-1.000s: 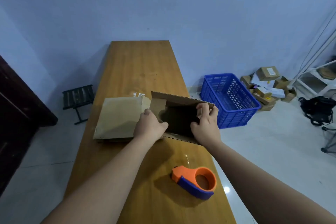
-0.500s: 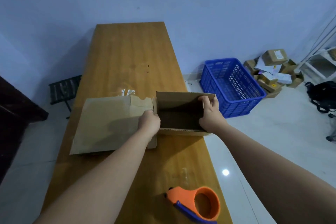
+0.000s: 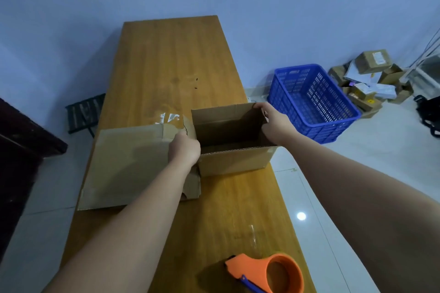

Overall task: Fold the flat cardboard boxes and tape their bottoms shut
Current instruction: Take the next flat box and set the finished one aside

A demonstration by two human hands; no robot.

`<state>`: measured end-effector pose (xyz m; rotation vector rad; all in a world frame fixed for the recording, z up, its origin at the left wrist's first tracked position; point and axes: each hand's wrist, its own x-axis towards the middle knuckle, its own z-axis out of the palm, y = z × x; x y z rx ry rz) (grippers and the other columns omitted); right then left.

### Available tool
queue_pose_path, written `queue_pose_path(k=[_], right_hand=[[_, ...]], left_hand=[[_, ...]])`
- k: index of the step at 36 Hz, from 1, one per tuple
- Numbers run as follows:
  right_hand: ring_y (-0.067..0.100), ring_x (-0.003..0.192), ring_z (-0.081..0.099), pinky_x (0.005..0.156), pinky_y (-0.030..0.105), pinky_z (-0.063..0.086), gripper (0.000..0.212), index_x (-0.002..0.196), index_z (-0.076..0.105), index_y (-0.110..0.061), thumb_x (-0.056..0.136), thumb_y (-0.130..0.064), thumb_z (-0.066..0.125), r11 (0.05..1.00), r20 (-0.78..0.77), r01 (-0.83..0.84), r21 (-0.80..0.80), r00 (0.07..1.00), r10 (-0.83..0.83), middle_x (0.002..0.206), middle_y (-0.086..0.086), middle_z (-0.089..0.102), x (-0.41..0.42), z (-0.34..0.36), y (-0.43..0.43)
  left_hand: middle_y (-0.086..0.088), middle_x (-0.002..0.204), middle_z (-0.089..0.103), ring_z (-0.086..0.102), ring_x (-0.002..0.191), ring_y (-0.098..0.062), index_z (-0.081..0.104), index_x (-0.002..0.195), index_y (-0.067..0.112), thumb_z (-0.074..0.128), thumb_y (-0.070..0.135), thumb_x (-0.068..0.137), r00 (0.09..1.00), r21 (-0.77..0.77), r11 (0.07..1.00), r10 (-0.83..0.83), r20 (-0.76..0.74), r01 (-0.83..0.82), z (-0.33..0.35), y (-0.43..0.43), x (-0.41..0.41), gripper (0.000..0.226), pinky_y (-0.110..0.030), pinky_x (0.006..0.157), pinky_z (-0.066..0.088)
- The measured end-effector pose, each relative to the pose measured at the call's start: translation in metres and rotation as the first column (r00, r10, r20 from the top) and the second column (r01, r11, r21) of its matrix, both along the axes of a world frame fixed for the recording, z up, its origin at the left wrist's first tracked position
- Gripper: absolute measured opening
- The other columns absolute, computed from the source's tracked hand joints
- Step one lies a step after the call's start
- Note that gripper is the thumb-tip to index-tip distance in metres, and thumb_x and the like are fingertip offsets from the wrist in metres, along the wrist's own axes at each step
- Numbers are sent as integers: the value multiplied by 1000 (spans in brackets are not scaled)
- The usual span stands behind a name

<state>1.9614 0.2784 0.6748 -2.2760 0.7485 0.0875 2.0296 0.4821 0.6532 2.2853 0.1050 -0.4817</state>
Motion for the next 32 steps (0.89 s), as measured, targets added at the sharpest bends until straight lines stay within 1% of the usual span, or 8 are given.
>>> queue_pose_path(k=[5,13,15,18,21,24,27,32], right_hand=[[19,66,56,43,26,40,68,143,31,-33,89,9,35,988,55,76,-133,996,-69,116,14,59,5,3,3],[24,76,53,60,36,47,73,148,18,-26,88,10,37,935,-76,38,-352,995,-69,80,7,44,9,7,10],[27,83,55,63,38,49,74,148,17,-28,88,8,41,935,-97,52,-351,991,-92,93,10,49,7,8,13],[36,127,38,98,46,42,66,144,24,-26,88,-1,49,853,-76,7,-522,996,-55,141,17,33,6,8,20],[35,140,20,113,47,25,50,138,40,-20,89,-9,47,765,93,-38,-643,987,128,149,16,28,10,12,34],[35,129,39,103,47,39,37,124,57,-14,87,-9,53,729,266,-68,-681,905,333,136,15,47,19,19,59],[34,94,60,72,44,55,27,104,67,-5,81,-2,55,714,425,-116,-690,734,530,103,15,64,27,19,93],[24,61,58,43,39,49,19,97,64,-7,87,-11,49,687,386,-439,-579,595,705,80,7,62,20,1,159]], left_hand=[[-11,139,45,54,109,-32,33,145,16,39,10,98,999,-67,998,20,28,-18,0,4,2,47,-46,88,53],[-7,142,44,48,123,-27,34,144,14,32,27,103,996,-113,993,28,89,-18,3,5,-4,43,-34,92,41],[-6,139,47,48,121,-25,34,143,15,31,36,102,996,-144,990,25,83,-13,3,5,-5,46,-32,88,40],[-6,141,45,46,125,-26,29,146,19,34,46,99,998,-194,981,-10,61,22,3,7,-6,53,-32,87,38],[-5,145,42,45,127,-26,25,147,21,37,45,98,994,-185,981,-39,99,56,4,9,-8,56,-33,90,40],[-1,142,45,48,123,-22,32,144,22,39,43,98,981,-213,977,35,192,6,5,12,-8,50,-37,96,44],[-2,136,50,50,120,-22,41,136,20,42,41,98,942,-269,961,144,304,-60,4,24,-4,45,-40,96,45],[-9,138,40,34,128,-28,46,133,18,46,22,91,906,-77,980,200,373,-185,-10,77,2,42,-48,101,37]])
